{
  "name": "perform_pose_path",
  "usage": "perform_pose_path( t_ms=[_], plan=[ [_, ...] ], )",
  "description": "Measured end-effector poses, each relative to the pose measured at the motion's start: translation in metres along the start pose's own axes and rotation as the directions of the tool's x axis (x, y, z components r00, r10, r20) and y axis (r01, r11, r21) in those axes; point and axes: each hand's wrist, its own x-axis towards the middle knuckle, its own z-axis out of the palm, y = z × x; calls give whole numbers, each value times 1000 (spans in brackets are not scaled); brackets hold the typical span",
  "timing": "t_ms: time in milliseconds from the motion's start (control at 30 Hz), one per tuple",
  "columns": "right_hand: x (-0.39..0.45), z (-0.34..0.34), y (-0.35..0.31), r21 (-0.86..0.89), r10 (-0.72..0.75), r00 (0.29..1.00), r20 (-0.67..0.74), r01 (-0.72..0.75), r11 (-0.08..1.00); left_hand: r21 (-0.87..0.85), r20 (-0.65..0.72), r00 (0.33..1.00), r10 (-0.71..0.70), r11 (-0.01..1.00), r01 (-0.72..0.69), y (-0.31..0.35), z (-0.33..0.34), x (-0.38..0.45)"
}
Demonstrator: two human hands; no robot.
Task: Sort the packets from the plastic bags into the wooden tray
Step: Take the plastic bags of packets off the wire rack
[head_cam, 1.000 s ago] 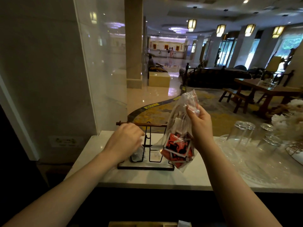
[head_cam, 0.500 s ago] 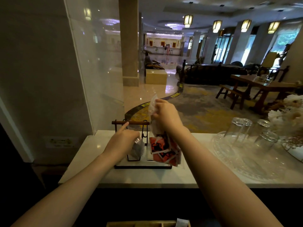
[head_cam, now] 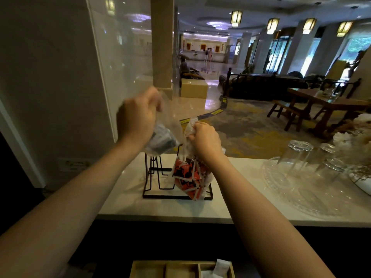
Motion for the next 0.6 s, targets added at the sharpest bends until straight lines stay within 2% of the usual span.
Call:
perform_pose_path(
  t_ms=[67, 133, 233, 300, 433, 600],
  plan=[
    [-2, 2, -2, -40, -14, 1000, 12, 14, 999, -90, -128, 991, -26, 996, 15, 15, -24, 17],
    [-4, 6, -3, -70, -30, 999, 17, 31, 997, -107, -146, 989, -15, 994, -1, 24, -46, 27],
    [-10, 7, -5, -92, -46, 999, 12, 47, 995, -119, 42, 998, -49, 991, 54, 22, -65, 11],
    [-13, 8, -6, -102, -71, 997, 7, 72, 992, -124, 195, 977, -85, 986, 110, 16, -67, -16],
    [-20, 9, -3, -84, -140, 990, -22, 138, 987, -101, 431, 886, -171, 967, 235, 3, -66, -88],
    [-37, -1, 4, 50, -209, 969, -134, 218, 975, -181, 639, 705, -308, 831, 527, -20, -59, -186]
  ],
)
